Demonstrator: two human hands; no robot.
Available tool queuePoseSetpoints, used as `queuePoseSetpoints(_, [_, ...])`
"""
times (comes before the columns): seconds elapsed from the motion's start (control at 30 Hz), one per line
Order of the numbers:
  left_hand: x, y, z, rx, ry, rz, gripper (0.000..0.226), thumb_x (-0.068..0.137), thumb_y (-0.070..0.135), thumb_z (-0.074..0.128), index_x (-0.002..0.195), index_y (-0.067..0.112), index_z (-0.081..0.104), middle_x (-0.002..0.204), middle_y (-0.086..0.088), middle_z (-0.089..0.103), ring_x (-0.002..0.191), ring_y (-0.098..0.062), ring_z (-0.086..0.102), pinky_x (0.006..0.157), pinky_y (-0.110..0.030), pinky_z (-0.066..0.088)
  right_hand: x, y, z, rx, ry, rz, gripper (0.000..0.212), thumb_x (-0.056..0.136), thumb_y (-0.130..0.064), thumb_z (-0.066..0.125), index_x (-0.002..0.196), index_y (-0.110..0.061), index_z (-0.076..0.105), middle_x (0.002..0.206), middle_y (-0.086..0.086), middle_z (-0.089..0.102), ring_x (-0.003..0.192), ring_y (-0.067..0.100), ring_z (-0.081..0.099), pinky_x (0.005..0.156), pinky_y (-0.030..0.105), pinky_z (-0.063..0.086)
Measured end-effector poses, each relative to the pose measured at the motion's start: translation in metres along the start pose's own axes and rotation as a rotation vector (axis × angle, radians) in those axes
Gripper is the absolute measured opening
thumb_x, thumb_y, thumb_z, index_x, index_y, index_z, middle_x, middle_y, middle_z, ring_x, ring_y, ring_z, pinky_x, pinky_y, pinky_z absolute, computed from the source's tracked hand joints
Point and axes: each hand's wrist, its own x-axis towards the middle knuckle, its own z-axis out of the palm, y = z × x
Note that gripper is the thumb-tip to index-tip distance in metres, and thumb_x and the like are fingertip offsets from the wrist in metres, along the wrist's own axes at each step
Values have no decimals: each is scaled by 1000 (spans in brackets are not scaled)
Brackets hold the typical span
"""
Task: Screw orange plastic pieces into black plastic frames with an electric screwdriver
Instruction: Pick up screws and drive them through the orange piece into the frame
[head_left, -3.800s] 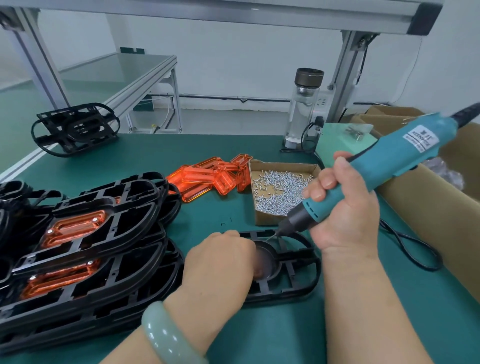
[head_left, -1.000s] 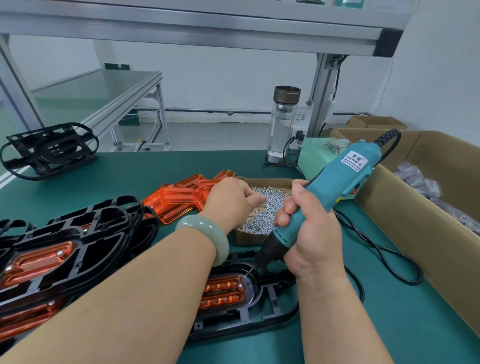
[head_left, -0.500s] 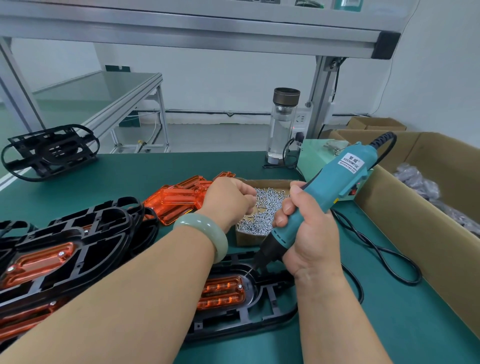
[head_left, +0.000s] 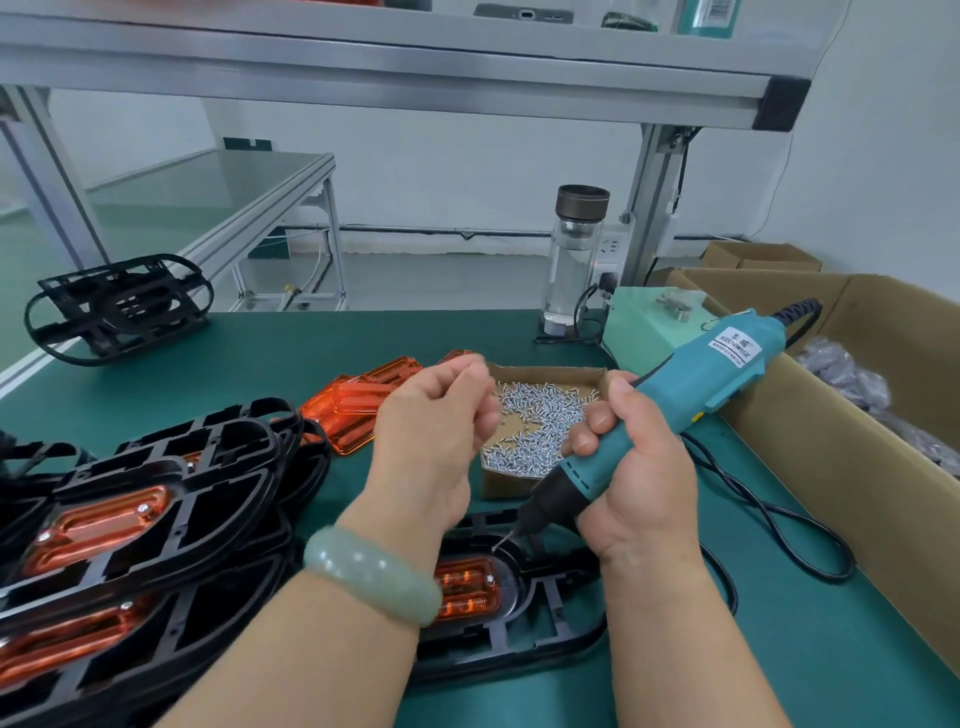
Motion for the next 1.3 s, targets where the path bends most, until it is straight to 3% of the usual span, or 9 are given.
queuePoseSetpoints(0.13, [-37,-1,-25,-74,27,-54,10,88,10,62,86,17,69,61,6,64,54,-3,57,48,-14,47,0,-4,0,128,47,14,14,96,-16,54,83,-22,52,56,-7,45,42,8,42,50,20,39])
queuePoseSetpoints(0.33, [-71,-6,-50,-176,78,-135,15,80,-1,63,91,9,68,72,-4,69,61,-11,66,53,-16,53,-2,-6,0,302,69,32,14,93,-22,52,80,-22,54,55,-11,45,43,5,41,54,20,39])
queuePoseSetpoints(0.43, [-79,-10,-47,-209,66,-178,14,81,1,61,93,5,67,69,-6,69,58,-11,66,50,-16,52,-4,-7,2,361,60,9,4,83,-23,57,81,-23,54,55,-12,45,42,4,42,53,18,42])
queuePoseSetpoints(0.53, [-83,-13,-42,-246,43,-242,11,85,8,58,92,3,66,67,-8,69,54,-11,65,48,-16,52,-4,-7,1,422,64,-1,9,75,-25,59,81,-23,53,55,-12,44,42,3,43,52,17,43])
queuePoseSetpoints(0.87, [-84,-13,-40,-436,-38,-413,15,90,7,52,94,-3,63,69,-14,69,56,-17,67,46,-18,52,-6,-3,3,415,66,5,7,76,-25,58,80,-22,54,55,-11,43,41,4,42,51,18,43])
queuePoseSetpoints(1.3, [-82,-13,-41,-451,-68,-440,16,91,7,51,92,-2,64,71,-15,68,57,-19,67,45,-19,52,-5,-2,2,412,60,13,8,75,-25,59,80,-22,54,56,-11,44,41,4,43,53,18,43])
